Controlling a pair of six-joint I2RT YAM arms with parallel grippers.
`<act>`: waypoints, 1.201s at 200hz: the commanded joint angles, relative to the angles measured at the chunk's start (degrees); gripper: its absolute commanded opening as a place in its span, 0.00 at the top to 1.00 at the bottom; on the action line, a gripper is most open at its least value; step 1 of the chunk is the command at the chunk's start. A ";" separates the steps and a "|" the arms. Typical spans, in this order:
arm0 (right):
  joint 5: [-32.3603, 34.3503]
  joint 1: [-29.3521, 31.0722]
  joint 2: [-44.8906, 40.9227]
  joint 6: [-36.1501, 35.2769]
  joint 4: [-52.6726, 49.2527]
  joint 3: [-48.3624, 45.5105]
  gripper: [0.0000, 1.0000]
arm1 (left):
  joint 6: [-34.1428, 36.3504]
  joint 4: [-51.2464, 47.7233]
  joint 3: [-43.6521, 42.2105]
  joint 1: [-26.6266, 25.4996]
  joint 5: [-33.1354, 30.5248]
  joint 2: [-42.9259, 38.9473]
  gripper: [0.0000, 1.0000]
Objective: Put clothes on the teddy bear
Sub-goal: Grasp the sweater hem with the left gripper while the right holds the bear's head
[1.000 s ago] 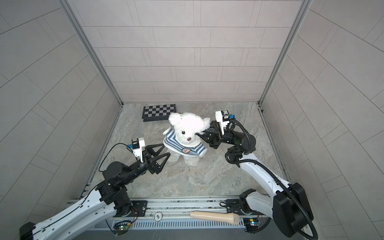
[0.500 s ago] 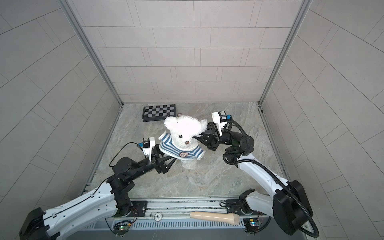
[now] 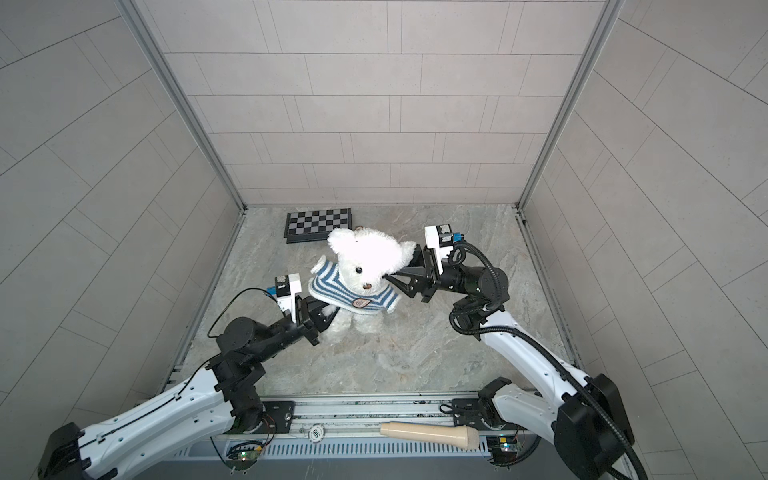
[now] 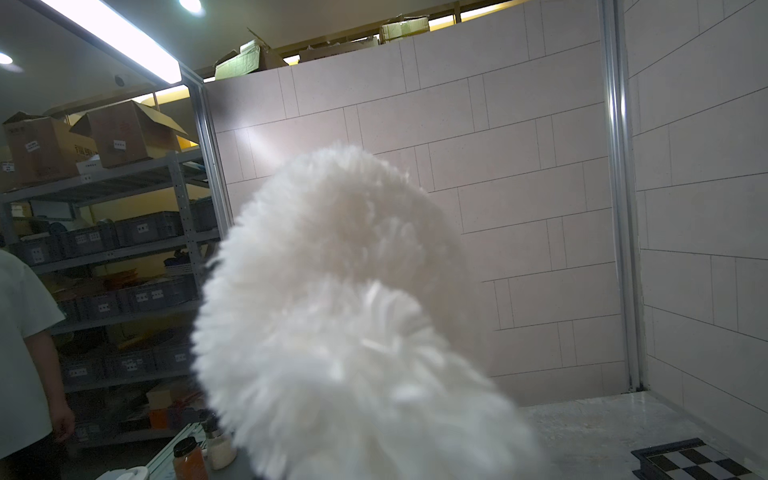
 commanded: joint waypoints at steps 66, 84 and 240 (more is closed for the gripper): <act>11.39 0.35 -15.04 -39.09 -56.43 5.04 0.28 | 13.70 -19.56 4.96 -0.14 -8.73 -7.57 1.00; 13.35 0.34 -15.60 -42.76 -61.24 7.85 0.26 | 15.22 -22.08 5.35 -0.18 -10.30 -7.97 1.00; 17.13 2.99 -6.21 -50.38 -74.48 19.46 0.18 | 23.55 -28.83 5.89 -4.71 -20.27 -2.50 1.00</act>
